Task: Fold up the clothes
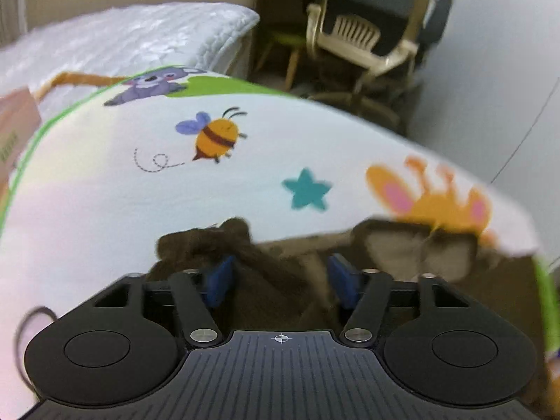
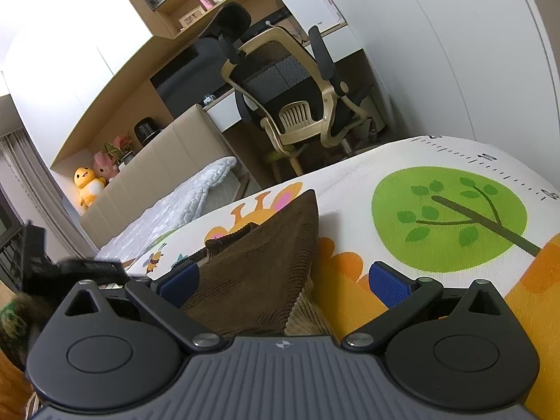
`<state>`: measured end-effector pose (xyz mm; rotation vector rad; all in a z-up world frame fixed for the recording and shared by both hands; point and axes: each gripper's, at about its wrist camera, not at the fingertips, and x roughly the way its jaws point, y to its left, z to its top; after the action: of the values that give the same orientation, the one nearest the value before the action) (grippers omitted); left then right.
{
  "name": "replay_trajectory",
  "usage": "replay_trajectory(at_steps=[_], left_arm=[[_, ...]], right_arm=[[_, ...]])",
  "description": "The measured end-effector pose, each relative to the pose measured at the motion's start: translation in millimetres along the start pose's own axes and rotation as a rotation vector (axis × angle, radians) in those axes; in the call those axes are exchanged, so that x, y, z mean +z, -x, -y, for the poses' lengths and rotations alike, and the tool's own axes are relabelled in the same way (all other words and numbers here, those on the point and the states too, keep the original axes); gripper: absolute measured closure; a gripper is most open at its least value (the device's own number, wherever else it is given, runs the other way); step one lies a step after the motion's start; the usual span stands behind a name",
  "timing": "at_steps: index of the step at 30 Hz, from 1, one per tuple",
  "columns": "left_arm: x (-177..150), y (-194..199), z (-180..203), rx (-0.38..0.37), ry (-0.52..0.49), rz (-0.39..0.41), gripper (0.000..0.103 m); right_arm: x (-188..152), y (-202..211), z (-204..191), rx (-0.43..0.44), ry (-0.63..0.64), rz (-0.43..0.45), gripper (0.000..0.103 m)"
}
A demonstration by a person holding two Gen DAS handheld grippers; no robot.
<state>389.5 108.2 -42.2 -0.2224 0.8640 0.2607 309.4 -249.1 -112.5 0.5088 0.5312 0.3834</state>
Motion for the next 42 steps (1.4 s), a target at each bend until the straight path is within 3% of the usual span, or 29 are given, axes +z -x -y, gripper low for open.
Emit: replay_trajectory(at_steps=[3,5,7,10,12,15,18,20,22,25,29,34,35,37,38,42], left_arm=[[-7.2,4.1,-9.2,0.019,-0.037,0.033,0.087],[-4.6,20.4,-14.8,0.025,-0.052,0.091,0.09],[4.9,50.8,-12.3,0.001,-0.074,0.205,0.091],[18.6,102.5,11.4,-0.107,-0.143,0.368,0.091],[22.4,127.8,33.0,-0.203,-0.19,0.427,0.091],[19.0,142.2,62.0,-0.372,-0.243,0.424,0.09],[8.8,137.8,78.6,-0.481,-0.273,0.383,0.077],[4.8,133.2,80.5,-0.502,-0.271,0.355,0.064],[4.4,129.8,76.9,-0.495,-0.261,0.337,0.048],[2.6,127.1,63.4,-0.466,-0.25,0.333,0.036],[-13.2,123.6,35.0,-0.425,-0.24,0.295,0.026],[-48.6,117.3,-0.8,-0.344,-0.3,0.235,0.015],[-55.0,116.1,-5.1,-0.33,-0.316,0.223,0.013],[-67.8,113.8,-13.9,-0.304,-0.349,0.199,0.01],[-74.2,112.6,-18.3,-0.29,-0.366,0.188,0.01],[-83.0,107.8,-31.1,-0.296,-0.333,0.185,0.009]], right_arm=[[-0.5,0.0,1.7,-0.001,-0.01,-0.004,0.0],[-0.5,-0.1,2.2,-0.002,-0.013,-0.006,0.0],[-0.7,-0.7,1.7,-0.002,-0.011,-0.008,0.0],[-0.9,-2.0,0.9,-0.003,-0.006,-0.013,0.0],[-0.9,-2.3,0.8,-0.004,-0.006,-0.013,0.0],[-0.7,-2.1,1.8,-0.004,-0.01,-0.011,0.0],[-0.9,-1.2,3.1,-0.002,-0.012,-0.01,0.0],[-0.8,-1.2,2.9,-0.001,-0.013,-0.01,0.0],[-1.2,-1.4,2.5,0.0,-0.013,-0.014,0.0],[-1.7,-4.8,1.6,0.011,-0.006,-0.046,0.0],[-3.8,-8.7,-4.0,0.04,0.028,-0.078,0.0],[-2.2,4.7,-23.0,0.055,0.131,-0.001,0.0],[-0.3,7.0,-31.5,0.044,0.178,0.011,0.001],[3.4,11.5,-48.5,0.024,0.271,0.037,0.021],[5.8,8.6,-58.0,0.017,0.315,0.023,0.025],[16.1,-30.1,-90.2,-0.012,0.418,-0.116,0.028]])
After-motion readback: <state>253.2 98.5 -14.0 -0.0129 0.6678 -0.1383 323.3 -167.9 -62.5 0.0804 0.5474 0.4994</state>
